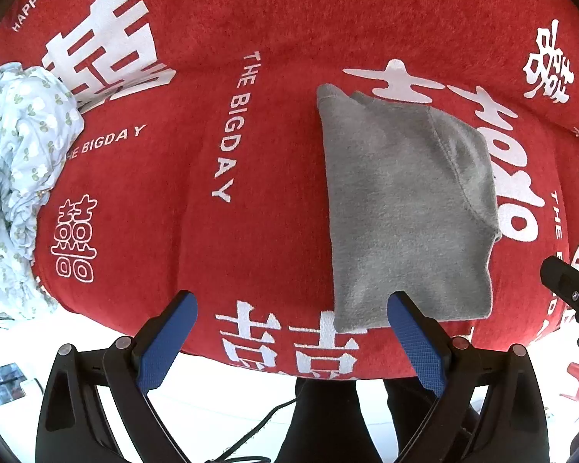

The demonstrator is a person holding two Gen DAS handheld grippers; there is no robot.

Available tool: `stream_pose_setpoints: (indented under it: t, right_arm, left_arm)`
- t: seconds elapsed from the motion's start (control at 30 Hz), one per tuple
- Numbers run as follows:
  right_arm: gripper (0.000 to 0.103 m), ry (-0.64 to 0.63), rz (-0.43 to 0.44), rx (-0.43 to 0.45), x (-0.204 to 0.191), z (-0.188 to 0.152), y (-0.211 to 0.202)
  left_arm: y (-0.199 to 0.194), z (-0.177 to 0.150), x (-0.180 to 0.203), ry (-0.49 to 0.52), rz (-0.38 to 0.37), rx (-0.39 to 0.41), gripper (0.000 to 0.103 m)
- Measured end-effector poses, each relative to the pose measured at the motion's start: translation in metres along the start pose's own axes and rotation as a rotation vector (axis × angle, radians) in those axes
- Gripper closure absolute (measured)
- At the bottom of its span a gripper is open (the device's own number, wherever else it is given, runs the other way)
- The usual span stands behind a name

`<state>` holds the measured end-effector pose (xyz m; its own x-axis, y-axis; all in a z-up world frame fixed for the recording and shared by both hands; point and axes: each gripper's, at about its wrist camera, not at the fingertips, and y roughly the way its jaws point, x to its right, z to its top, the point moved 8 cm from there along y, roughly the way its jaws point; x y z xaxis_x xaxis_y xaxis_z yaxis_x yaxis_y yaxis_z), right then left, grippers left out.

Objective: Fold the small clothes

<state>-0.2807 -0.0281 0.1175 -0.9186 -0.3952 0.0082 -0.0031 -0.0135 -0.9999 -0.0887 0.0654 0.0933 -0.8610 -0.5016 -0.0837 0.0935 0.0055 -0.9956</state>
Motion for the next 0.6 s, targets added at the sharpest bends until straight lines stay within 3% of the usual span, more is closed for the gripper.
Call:
stream_pose_setpoints:
  t: [0.6]
  right_arm:
    - [0.0, -0.001, 0.001, -0.003, -0.001, 0.0015, 0.0008]
  left_arm:
    - [0.0011, -0.0003, -0.0004, 0.001, 0.0, -0.007, 0.004]
